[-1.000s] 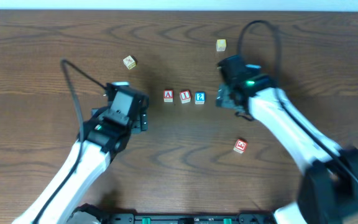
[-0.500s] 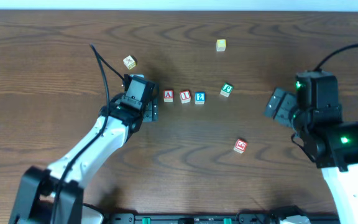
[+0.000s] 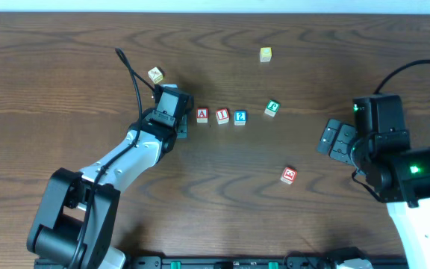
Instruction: Spell out Ai2
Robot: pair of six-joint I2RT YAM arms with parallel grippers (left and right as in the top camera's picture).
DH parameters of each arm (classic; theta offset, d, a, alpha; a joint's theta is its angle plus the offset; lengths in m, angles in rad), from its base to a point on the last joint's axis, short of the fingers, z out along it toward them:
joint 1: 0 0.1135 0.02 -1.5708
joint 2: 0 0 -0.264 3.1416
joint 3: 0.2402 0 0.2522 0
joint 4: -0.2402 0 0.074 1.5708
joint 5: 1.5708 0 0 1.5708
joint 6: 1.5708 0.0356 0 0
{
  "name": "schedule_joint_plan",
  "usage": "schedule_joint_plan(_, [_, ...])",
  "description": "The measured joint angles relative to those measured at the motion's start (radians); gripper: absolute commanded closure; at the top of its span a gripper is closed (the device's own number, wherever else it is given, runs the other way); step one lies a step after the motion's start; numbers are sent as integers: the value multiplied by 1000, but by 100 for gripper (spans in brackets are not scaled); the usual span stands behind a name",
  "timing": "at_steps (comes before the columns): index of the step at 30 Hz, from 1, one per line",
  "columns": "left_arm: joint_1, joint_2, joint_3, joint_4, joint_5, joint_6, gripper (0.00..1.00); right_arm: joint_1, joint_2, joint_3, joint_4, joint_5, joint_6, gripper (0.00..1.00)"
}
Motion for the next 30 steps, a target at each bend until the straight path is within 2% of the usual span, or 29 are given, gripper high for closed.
schedule_joint_plan(7, [0,33,1,109,5,-18,63,0,0,0,-8,0,-3,1])
schedule_joint_plan(19, [0,157,1,194,53,-64,63,0,0,0,-20,0,-4,1])
schedule_joint_plan(30, [0,166,1,274,130,-117,60,0,0,0,-34,5,-6,1])
